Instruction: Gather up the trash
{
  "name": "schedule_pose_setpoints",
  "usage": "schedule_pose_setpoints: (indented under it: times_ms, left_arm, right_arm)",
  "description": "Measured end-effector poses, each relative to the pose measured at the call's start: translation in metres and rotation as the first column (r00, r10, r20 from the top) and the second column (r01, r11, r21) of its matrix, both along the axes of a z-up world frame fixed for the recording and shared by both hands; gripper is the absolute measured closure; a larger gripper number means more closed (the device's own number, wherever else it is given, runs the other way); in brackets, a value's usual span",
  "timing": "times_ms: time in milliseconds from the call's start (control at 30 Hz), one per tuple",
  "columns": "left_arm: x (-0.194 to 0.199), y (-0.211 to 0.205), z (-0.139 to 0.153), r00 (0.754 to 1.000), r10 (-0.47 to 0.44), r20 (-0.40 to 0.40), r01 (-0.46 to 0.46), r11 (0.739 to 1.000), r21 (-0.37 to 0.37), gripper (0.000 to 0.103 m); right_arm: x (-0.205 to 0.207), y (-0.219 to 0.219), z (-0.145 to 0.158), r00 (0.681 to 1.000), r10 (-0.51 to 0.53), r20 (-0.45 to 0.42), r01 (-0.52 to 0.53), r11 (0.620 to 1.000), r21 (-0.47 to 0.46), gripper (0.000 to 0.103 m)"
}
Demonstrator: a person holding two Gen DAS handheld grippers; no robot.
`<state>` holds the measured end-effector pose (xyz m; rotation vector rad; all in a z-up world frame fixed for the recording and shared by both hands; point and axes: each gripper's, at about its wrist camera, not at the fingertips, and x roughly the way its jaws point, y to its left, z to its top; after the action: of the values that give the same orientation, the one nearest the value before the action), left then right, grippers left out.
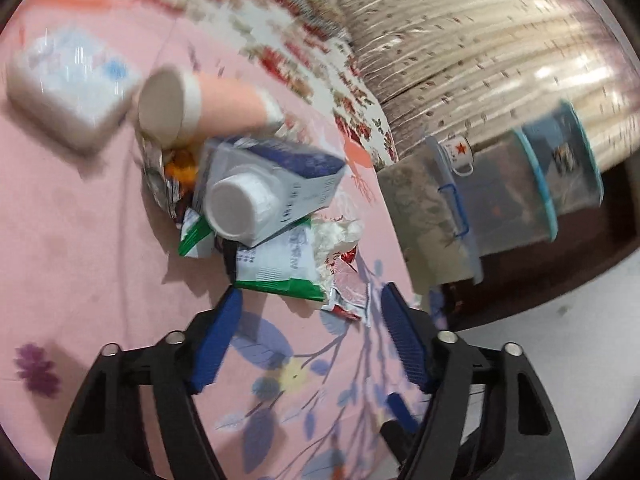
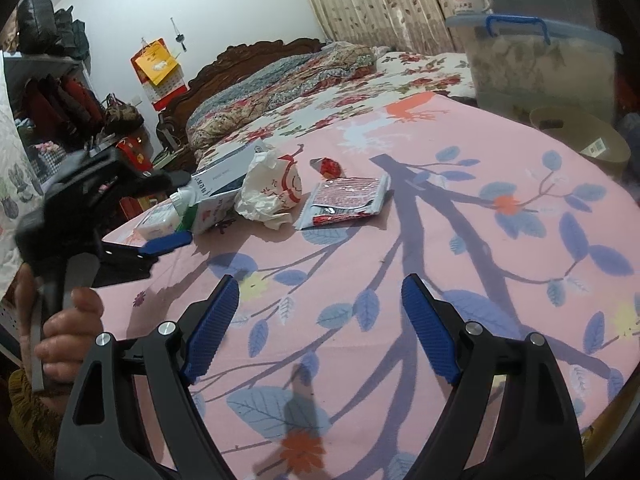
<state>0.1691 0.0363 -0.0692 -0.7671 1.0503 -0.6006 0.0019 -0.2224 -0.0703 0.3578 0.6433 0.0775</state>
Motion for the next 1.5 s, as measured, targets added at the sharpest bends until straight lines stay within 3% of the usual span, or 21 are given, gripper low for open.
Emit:
schedule_pose_setpoints:
  times_ms: [167,233,267,467,600,700,800,967,1033,1067,1100,1167,1200,1233,1367,1500]
  left_arm:
    - [0.011,0.008,-0.017,0.997,0.027,-0.073,-0.036,0.992,-0.118,0.064]
    - [0.010,0.009,-0.019,0.997,0.026,-0.075,-0.034,0.992,-0.118,0.099]
    - [0.010,0.009,-0.020,0.997,0.020,-0.080,-0.030,0.992,-0.126,0.103]
    - [-0.003,0.018,-0.023,0.997,0.020,-0.072,-0.029,0.992,-0.125,0.103]
    - [-0.019,0.030,-0.020,0.999,0.015,-0.052,-0.021,0.994,-0.105,0.103]
    - [-0.029,0.040,-0.014,0.999,0.028,-0.022,-0.029,0.997,-0.066,0.103]
    - [-0.041,0.046,-0.001,0.999,0.045,0.031,-0.045,0.999,0.011,0.103]
    - [-0.055,0.052,0.017,0.993,0.049,0.105,-0.061,0.992,0.110,0.103]
    - [-0.057,0.051,0.025,0.990,0.043,0.137,-0.063,0.986,0.151,0.103]
    - [-0.058,0.049,0.029,0.988,0.039,0.152,-0.065,0.983,0.174,0.103]
    - [-0.058,0.047,0.034,0.985,0.036,0.168,-0.069,0.978,0.199,0.099]
    - [-0.056,0.044,0.045,0.978,0.026,0.208,-0.079,0.965,0.252,0.079]
    - [-0.055,0.043,0.049,0.974,0.024,0.225,-0.087,0.958,0.272,0.061]
    - [-0.053,0.042,0.055,0.967,0.022,0.254,-0.101,0.948,0.303,0.049]
    - [-0.034,0.023,0.072,0.947,-0.030,0.321,-0.105,0.913,0.395,0.039]
    - [-0.009,-0.011,0.069,0.939,-0.127,0.319,-0.042,0.879,0.474,0.035]
  right_arm:
    - [-0.001,-0.002,-0.002,1.000,-0.004,-0.005,0.004,1.000,0.001,0.020]
    - [0.000,-0.002,-0.002,1.000,-0.004,-0.007,0.004,1.000,0.000,0.020]
    - [0.001,-0.002,-0.002,1.000,-0.004,-0.008,0.004,1.000,0.001,0.020]
    - [0.011,0.004,0.003,0.999,0.032,-0.001,-0.032,0.999,-0.017,0.020]
    - [0.035,0.014,0.015,0.994,0.109,0.003,-0.109,0.993,-0.038,0.019]
    - [0.070,0.018,0.020,0.985,0.167,-0.031,-0.164,0.984,0.074,0.022]
    - [0.113,0.027,0.017,0.966,0.239,-0.096,-0.211,0.948,0.238,0.041]
    - [0.166,0.051,0.002,0.946,0.288,-0.146,-0.213,0.897,0.388,0.055]
    - [0.183,0.057,-0.008,0.941,0.295,-0.168,-0.196,0.876,0.441,0.082]
    - [0.184,0.057,-0.011,0.938,0.300,-0.172,-0.191,0.865,0.464,0.084]
    - [0.182,0.056,-0.014,0.940,0.298,-0.168,-0.185,0.856,0.483,0.087]
    - [0.170,0.055,-0.015,0.935,0.318,-0.160,-0.211,0.857,0.470,0.089]
    - [0.156,0.055,-0.015,0.928,0.339,-0.155,-0.239,0.859,0.452,0.089]
    - [0.146,0.055,-0.015,0.924,0.352,-0.151,-0.258,0.863,0.434,0.089]
    - [0.097,0.048,-0.015,0.907,0.398,-0.142,-0.329,0.876,0.354,0.089]
    - [0.056,0.032,-0.017,0.910,0.395,-0.127,-0.343,0.888,0.307,0.089]
